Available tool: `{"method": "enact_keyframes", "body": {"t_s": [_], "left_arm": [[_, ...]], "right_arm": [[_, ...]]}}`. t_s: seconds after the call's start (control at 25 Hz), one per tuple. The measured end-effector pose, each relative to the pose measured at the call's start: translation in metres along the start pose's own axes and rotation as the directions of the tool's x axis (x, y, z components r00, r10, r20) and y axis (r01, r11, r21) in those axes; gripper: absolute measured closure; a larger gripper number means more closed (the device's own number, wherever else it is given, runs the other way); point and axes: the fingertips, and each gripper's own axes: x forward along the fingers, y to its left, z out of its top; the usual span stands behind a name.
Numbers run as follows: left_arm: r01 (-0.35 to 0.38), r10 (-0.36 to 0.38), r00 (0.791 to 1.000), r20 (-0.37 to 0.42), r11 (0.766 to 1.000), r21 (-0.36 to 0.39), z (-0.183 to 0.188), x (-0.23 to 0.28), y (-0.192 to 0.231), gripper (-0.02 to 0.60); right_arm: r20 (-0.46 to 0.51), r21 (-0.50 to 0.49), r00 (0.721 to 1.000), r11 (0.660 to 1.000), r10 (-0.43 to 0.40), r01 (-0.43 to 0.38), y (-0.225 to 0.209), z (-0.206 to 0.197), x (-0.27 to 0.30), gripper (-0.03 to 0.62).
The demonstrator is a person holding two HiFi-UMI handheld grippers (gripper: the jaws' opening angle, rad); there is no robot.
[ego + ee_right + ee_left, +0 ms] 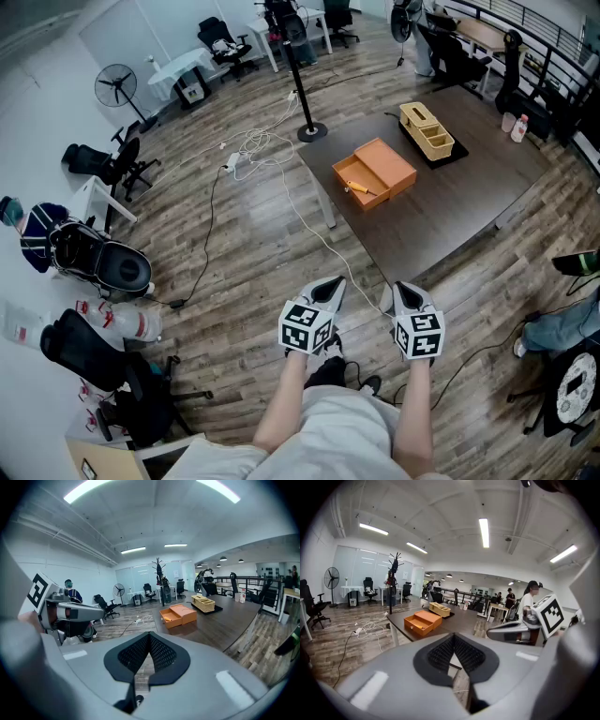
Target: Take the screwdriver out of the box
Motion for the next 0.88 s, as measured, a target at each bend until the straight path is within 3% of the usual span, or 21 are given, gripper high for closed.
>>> {"method": "enact_keyframes", "body": {"t_s": [0.16, 0.48, 0.76, 0.88], "left_arm": [[0.026, -0.025, 0.999, -0.036, 0.999, 0.031, 0.007, 0.008, 0.014, 0.526], [0.012, -0.018, 0.996, -0.083, 0.998, -0.067, 0.004, 0.027, 0.059, 0.526], [0.055, -0.060, 0.998, -0.034, 0.990, -0.130, 0.025, 0.055, 0.102, 0.528], [0.080, -0.083, 0.996, -0.022, 0.989, -0.123, 0.034, 0.067, 0.119, 0.528]], "right_arm": [[0.013, 0.024, 1.000, 1.000, -0.015, 0.015, -0.003, 0.011, 0.020, 0.597], [0.009, 0.064, 1.000, 0.998, -0.001, 0.001, -0.010, 0.017, 0.060, 0.597], [-0.022, 0.039, 1.000, 0.999, 0.003, -0.002, -0.010, 0.038, 0.102, 0.597], [-0.045, 0.024, 0.999, 1.000, -0.001, 0.002, -0.009, 0.045, 0.123, 0.597]]}}
